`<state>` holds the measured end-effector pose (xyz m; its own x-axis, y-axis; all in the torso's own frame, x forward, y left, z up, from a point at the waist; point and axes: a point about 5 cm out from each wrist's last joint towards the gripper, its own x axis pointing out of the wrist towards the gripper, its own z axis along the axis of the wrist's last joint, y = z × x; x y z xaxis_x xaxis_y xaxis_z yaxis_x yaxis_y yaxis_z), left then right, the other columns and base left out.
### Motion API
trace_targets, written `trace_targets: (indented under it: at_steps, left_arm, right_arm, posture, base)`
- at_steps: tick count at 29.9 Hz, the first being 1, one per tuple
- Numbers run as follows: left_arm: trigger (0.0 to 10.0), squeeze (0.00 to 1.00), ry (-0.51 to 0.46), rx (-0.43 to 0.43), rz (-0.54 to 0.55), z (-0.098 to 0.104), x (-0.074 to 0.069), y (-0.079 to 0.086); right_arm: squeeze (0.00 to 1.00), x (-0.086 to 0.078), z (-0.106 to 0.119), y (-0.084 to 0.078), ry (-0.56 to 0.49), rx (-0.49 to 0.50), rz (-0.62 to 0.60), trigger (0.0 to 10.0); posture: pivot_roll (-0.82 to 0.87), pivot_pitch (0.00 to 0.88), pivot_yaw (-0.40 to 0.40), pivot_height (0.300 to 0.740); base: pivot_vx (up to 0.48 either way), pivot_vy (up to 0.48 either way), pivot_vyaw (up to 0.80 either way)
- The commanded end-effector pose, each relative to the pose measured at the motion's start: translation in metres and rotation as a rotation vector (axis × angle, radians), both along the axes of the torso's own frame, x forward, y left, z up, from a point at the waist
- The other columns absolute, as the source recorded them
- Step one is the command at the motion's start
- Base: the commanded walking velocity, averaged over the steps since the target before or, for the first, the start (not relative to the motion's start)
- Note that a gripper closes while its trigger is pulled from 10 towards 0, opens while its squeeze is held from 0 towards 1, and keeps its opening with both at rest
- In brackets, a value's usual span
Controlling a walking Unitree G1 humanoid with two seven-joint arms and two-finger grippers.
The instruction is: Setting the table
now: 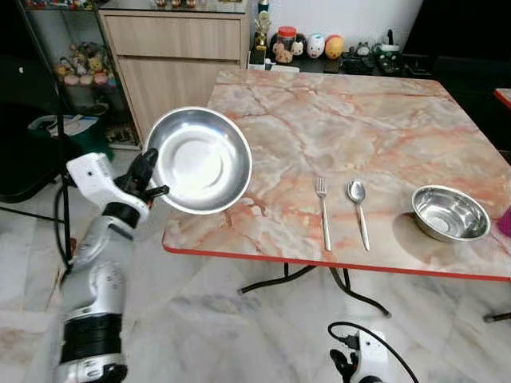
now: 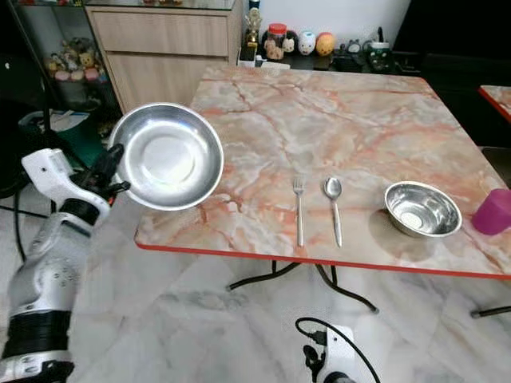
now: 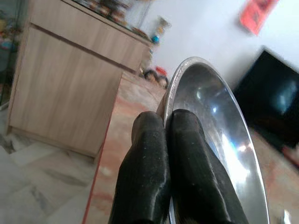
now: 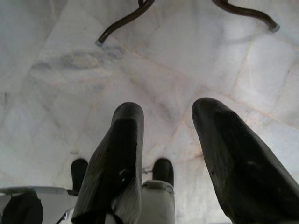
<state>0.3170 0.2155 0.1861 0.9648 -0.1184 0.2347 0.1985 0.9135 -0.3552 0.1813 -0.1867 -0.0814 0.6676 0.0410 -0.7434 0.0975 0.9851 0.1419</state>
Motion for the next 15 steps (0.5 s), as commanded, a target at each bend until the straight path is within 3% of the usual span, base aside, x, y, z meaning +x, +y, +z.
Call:
trace_targets:
  at_steps: [1,6,10,11,13,15]
  left_arm:
    - [10.0,0.00,0.000,0.045,-0.021,0.000,-0.006,0.003]
    - [10.0,0.00,0.038,0.116,0.005,-0.004,-0.023,0.026]
    - [10.0,0.00,0.073,0.044,0.031,-0.011,-0.035,0.031]
    - [10.0,0.00,0.075,0.013,0.037,-0.012,-0.036,0.030]
    - [10.0,0.00,0.074,-0.151,0.067,-0.012,-0.036,0.030]
    - [10.0,0.00,0.071,-0.239,0.068,-0.011,-0.036,0.028]
  right_arm:
    - [0.00,-0.002,0.000,-0.004,0.000,-0.008,-0.006,10.0]
    - [0.00,-0.003,0.000,-0.006,0.003,-0.012,-0.006,10.0]
    - [0.00,-0.004,-0.001,-0.006,0.003,-0.010,-0.007,10.0]
    - [0.00,-0.004,-0.001,-0.006,0.003,-0.011,-0.007,10.0]
    - [0.00,-0.004,-0.001,-0.007,0.004,-0.013,-0.007,10.0]
    - [0.00,-0.004,-0.001,-0.007,0.003,-0.013,-0.009,10.0]
  posture:
    - [0.07,0.000,-0.057,0.740]
    - [0.08,0.000,-0.065,0.740]
    - [0.08,0.000,-0.069,0.740]
    - [0.08,0.000,-0.070,0.740]
    - [0.08,0.000,-0.071,0.740]
    - [0.08,0.000,-0.069,0.740]
  base:
    - [0.000,0.000,0.00]
    - [0.000,0.000,0.00]
    - [0.000,0.000,0.00]
    - [0.000,0.000,0.00]
    - [0.000,0.000,0.00]
    - [0.000,0.000,0.00]
